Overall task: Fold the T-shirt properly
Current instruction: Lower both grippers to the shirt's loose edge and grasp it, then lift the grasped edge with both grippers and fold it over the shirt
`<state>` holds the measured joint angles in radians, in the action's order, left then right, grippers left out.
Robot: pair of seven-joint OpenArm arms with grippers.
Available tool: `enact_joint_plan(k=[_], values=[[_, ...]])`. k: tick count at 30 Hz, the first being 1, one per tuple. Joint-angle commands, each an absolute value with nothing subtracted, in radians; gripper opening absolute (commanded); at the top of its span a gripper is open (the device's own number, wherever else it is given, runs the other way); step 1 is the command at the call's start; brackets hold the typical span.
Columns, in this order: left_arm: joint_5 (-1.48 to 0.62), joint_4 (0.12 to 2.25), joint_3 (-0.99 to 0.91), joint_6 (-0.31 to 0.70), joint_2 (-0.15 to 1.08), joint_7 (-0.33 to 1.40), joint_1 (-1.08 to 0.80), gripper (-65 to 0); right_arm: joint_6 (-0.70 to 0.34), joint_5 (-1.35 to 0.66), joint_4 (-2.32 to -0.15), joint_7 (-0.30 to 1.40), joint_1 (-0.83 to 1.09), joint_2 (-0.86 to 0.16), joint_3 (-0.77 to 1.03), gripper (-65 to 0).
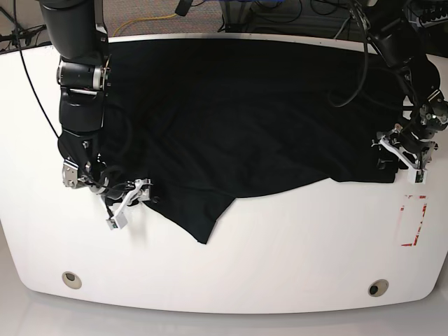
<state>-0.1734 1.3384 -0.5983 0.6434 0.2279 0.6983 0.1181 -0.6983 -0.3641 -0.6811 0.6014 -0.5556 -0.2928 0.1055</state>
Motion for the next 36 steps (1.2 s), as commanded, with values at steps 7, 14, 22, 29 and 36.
enact_joint_plan(k=[7,14,22,29,36], values=[[-0.188,1.32,-0.664,0.426,0.248,0.671,0.205,-21.1,-0.698,-0.357,-0.645,0.608,-0.613,-0.257,0.087,-36.0],[-0.186,1.23,-0.668,0.374,0.249,0.671,0.257,-16.0,-0.698,-0.357,-0.647,0.608,-0.613,-0.255,0.082,-63.7],[-0.188,1.003,-0.607,0.344,0.303,0.651,0.343,-15.8,-0.698,-0.357,-0.651,0.611,-0.611,-0.255,0.084,-65.0],[-0.193,0.934,-0.506,0.349,0.306,0.602,0.346,-16.2,-0.698,-0.357,-0.651,0.611,-0.611,-0.257,0.087,-65.0],[-0.193,0.926,-0.478,0.351,0.298,0.602,0.346,-30.3,-0.698,-0.357,-0.656,0.611,-0.618,-0.257,0.082,-65.0]])
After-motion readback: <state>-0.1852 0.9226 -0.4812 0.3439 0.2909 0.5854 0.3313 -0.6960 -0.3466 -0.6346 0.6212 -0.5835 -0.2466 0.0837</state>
